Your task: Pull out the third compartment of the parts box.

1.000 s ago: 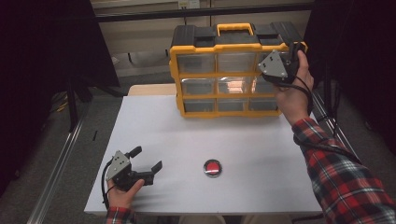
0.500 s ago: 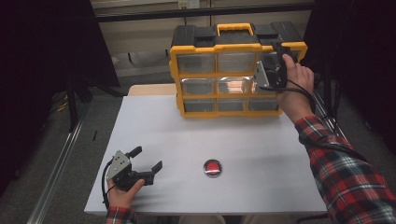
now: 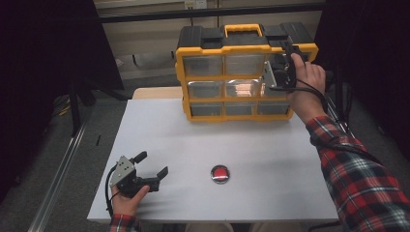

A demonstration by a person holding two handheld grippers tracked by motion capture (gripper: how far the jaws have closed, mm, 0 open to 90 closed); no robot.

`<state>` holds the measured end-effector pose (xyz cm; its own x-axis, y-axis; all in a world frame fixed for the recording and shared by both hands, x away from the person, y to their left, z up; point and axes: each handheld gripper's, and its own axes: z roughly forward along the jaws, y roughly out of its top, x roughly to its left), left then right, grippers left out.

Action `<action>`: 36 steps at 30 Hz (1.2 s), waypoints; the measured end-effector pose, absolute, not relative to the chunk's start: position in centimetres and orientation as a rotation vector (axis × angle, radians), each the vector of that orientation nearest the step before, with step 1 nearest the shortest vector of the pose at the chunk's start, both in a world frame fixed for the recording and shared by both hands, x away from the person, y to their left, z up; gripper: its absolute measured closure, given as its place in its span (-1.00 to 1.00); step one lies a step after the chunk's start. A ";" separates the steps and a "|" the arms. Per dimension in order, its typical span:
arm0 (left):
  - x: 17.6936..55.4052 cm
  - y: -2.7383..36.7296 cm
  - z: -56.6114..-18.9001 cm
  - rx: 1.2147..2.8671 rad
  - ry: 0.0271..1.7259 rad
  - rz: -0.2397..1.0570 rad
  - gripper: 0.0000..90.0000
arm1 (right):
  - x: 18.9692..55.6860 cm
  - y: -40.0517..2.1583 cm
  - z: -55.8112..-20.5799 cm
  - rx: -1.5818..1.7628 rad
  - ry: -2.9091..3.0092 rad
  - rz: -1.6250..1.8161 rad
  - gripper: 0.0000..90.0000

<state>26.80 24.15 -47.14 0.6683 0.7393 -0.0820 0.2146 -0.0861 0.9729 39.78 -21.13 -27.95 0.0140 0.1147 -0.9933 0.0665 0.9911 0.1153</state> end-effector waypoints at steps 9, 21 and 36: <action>26.7 24.1 -47.1 1.627 0.803 0.531 -0.95 | 39.8 -20.7 -28.8 0.108 1.579 0.016 0.19; 26.8 24.2 -47.1 1.641 0.793 0.531 -0.95 | 40.2 -20.9 -28.9 0.123 1.566 -0.007 0.21; 26.8 24.2 -47.1 1.636 0.799 0.537 -0.95 | 40.7 -20.9 -28.9 0.140 1.556 -0.034 0.19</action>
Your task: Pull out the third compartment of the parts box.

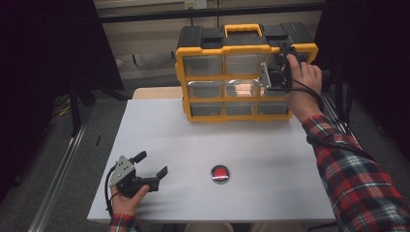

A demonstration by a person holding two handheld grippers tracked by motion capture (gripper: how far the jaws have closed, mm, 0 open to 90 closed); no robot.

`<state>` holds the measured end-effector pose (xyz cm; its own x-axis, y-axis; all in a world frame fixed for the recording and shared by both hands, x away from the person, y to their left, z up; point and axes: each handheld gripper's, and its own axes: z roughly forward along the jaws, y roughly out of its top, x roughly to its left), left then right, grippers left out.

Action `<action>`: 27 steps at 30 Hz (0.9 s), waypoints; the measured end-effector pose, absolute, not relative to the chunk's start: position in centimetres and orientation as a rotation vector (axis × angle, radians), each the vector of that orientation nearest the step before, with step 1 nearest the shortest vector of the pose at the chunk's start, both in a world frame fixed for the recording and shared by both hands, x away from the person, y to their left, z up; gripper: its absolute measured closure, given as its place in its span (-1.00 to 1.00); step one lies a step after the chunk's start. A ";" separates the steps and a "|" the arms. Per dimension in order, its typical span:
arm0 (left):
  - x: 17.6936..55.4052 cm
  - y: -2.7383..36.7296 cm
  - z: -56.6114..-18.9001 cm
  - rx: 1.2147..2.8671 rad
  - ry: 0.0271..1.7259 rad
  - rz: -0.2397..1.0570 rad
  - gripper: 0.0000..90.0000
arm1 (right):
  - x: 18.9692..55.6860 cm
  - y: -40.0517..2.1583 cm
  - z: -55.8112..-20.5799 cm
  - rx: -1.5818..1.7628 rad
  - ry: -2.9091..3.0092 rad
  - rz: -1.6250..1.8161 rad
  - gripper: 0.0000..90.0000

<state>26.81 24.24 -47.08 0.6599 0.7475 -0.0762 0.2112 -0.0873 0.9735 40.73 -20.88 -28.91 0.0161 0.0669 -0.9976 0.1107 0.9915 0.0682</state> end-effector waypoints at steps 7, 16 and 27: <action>26.8 24.3 -47.1 1.647 0.795 0.542 -0.95 | 40.3 -20.8 -29.1 0.132 1.564 -0.058 0.38; 26.8 24.4 -47.0 1.656 0.787 0.550 -0.95 | 39.1 -21.1 -29.4 0.129 1.568 -0.051 0.49; 26.8 24.3 -47.0 1.648 0.785 0.546 -0.95 | 37.7 -21.0 -29.5 0.107 1.593 -0.067 0.76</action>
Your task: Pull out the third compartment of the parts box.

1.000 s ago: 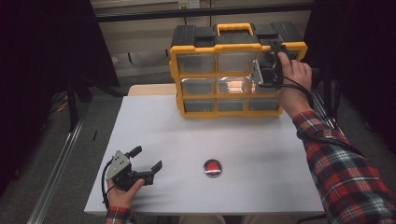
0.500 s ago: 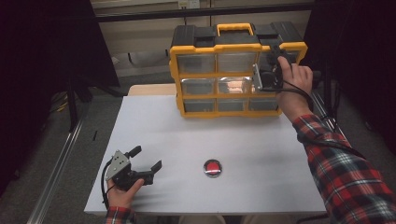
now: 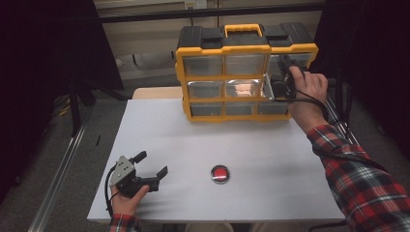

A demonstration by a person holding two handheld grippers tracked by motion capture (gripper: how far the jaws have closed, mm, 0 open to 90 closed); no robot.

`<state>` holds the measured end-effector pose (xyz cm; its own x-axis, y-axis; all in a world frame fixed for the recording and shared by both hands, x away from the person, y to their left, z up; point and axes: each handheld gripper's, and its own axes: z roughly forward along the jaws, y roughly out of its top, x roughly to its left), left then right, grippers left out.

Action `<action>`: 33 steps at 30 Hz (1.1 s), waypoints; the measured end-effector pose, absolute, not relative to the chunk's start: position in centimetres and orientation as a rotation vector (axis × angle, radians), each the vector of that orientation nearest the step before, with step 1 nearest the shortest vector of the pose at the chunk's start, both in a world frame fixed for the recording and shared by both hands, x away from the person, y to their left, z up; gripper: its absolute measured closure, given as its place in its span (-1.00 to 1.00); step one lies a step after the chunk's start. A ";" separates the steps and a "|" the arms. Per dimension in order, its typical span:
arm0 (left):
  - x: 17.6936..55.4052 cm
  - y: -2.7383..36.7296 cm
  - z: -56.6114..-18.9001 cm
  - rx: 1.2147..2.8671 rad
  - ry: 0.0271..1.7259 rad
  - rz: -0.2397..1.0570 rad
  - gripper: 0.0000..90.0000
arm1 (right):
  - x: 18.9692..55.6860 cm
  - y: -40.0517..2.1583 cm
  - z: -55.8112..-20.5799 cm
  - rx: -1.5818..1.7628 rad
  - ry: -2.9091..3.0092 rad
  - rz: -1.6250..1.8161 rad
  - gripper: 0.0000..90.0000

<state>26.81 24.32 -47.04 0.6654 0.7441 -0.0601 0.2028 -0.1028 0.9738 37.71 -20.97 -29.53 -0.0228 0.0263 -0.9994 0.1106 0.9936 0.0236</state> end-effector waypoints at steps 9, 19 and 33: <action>26.8 24.3 -47.0 1.646 0.788 0.546 -0.95 | 37.1 -20.9 -29.5 0.081 1.602 -0.086 0.85; 26.8 24.3 -47.0 1.643 0.787 0.538 -0.95 | 36.6 -20.9 -29.6 0.075 1.599 -0.092 0.86; 26.8 24.2 -47.1 1.644 0.792 0.544 -0.95 | 36.0 -20.9 -29.5 0.054 1.600 -0.086 0.87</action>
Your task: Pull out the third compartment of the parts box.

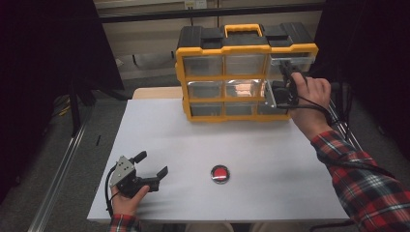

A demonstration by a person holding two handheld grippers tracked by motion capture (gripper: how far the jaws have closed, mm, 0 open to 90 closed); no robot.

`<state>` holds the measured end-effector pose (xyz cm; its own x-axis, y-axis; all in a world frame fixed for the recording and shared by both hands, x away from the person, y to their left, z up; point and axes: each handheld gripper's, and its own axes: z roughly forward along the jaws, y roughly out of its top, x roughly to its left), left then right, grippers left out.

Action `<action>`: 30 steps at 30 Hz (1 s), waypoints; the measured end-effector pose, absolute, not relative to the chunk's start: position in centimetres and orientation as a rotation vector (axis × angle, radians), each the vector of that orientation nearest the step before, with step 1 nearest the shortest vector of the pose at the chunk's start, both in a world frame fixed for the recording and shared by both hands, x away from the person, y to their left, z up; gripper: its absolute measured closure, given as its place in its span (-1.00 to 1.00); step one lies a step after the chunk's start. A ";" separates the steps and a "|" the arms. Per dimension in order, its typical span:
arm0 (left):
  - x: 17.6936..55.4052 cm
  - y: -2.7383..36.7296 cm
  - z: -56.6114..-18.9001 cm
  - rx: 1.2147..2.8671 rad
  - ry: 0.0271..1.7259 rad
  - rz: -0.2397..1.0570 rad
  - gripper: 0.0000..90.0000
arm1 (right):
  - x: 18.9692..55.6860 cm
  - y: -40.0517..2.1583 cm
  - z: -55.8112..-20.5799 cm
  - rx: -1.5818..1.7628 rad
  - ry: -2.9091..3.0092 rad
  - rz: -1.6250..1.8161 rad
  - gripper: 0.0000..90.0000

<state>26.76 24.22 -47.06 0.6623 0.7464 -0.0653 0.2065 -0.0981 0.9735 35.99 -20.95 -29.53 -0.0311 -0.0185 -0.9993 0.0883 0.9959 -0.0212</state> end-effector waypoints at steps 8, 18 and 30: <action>26.8 24.2 -47.1 1.648 0.787 0.548 -0.95 | 35.5 -20.7 -29.4 0.048 1.603 -0.076 0.88; 26.8 24.3 -47.0 1.645 0.792 0.543 -0.95 | 35.3 -20.7 -29.4 0.052 1.602 -0.077 0.88; 26.7 24.2 -47.0 1.644 0.793 0.543 -0.95 | 34.6 -20.8 -29.5 0.065 1.604 -0.055 0.89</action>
